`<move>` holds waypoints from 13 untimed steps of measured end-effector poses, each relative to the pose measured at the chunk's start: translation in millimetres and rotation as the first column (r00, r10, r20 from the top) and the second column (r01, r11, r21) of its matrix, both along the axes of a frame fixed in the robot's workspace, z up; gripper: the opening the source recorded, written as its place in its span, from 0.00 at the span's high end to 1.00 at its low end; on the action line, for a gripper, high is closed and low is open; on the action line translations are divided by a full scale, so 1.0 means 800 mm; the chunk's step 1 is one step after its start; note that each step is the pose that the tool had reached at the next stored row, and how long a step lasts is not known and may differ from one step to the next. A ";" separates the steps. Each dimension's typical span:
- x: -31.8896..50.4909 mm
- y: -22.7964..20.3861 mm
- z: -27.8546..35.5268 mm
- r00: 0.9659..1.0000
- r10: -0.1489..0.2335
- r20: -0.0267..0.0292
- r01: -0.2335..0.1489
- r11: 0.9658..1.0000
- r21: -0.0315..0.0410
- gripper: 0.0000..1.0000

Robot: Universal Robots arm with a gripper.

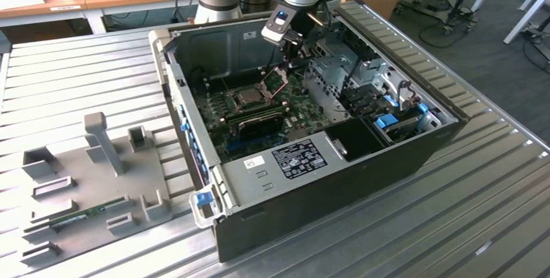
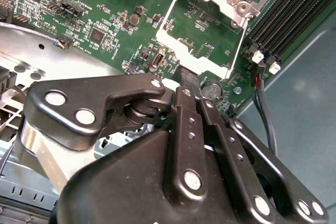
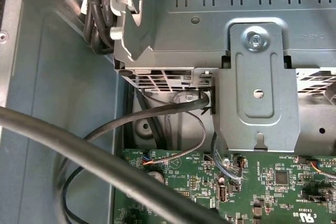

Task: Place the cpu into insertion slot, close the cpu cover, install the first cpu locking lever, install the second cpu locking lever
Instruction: 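Close the cpu cover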

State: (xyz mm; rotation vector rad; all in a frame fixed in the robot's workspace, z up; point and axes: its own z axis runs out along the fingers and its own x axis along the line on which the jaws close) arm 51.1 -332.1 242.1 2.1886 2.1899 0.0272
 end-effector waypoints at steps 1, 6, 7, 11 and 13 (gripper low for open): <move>0.000 0.0000 0.0000 1.000 0.000 0.000 0.000 1.000 0.000 0.90; 0.000 0.0000 0.0004 1.000 0.000 0.000 0.000 1.000 0.000 0.90; 0.000 0.0000 0.0011 1.000 0.000 0.000 0.000 1.000 0.000 0.90; 0.000 0.0000 0.0013 1.000 0.000 0.000 0.000 1.000 0.000 0.90; -0.002 0.0000 0.0015 1.000 0.000 0.001 0.000 1.000 0.000 0.90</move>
